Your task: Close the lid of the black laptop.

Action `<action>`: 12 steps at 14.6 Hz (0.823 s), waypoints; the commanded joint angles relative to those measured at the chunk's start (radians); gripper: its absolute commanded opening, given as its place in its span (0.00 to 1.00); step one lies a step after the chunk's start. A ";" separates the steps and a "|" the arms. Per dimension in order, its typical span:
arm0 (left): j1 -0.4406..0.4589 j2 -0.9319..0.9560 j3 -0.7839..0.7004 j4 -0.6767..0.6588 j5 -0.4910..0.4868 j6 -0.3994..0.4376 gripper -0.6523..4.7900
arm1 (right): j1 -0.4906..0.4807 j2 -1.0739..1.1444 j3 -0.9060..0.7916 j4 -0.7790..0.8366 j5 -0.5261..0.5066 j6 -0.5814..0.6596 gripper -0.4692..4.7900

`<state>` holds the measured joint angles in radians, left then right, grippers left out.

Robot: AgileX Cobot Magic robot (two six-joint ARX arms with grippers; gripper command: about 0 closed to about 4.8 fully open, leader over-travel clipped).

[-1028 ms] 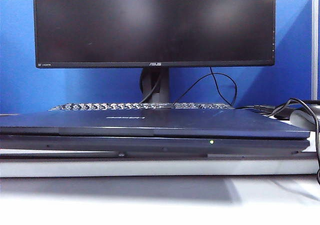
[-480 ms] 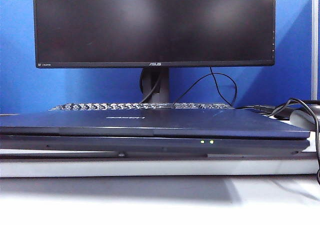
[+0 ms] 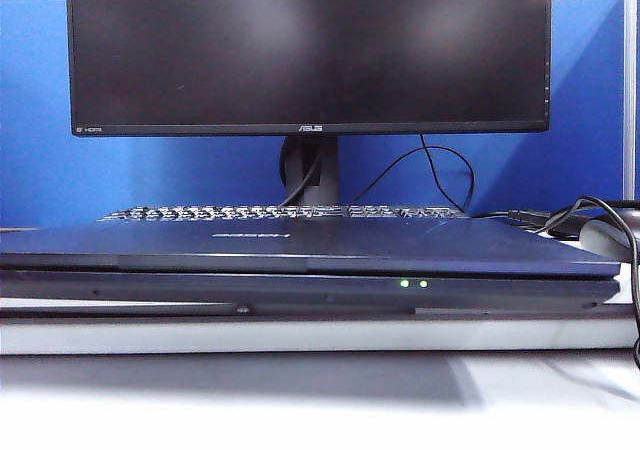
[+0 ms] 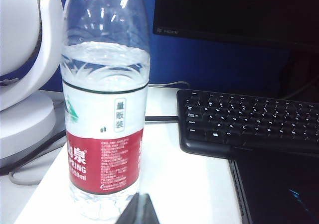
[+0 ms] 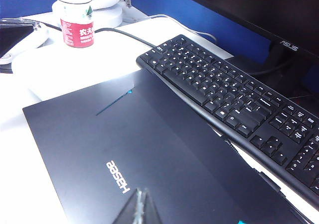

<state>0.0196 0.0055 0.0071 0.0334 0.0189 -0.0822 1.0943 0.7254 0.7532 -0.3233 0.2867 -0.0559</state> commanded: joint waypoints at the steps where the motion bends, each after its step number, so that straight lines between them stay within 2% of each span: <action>1: 0.000 -0.002 0.000 0.019 0.003 0.002 0.11 | 0.000 -0.002 0.005 0.013 -0.001 0.004 0.09; 12: 0.000 -0.002 0.000 0.005 0.004 0.002 0.11 | 0.000 -0.002 0.005 0.013 -0.001 0.004 0.09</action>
<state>0.0196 0.0055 0.0071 0.0326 0.0189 -0.0822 1.0943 0.7254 0.7532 -0.3233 0.2867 -0.0559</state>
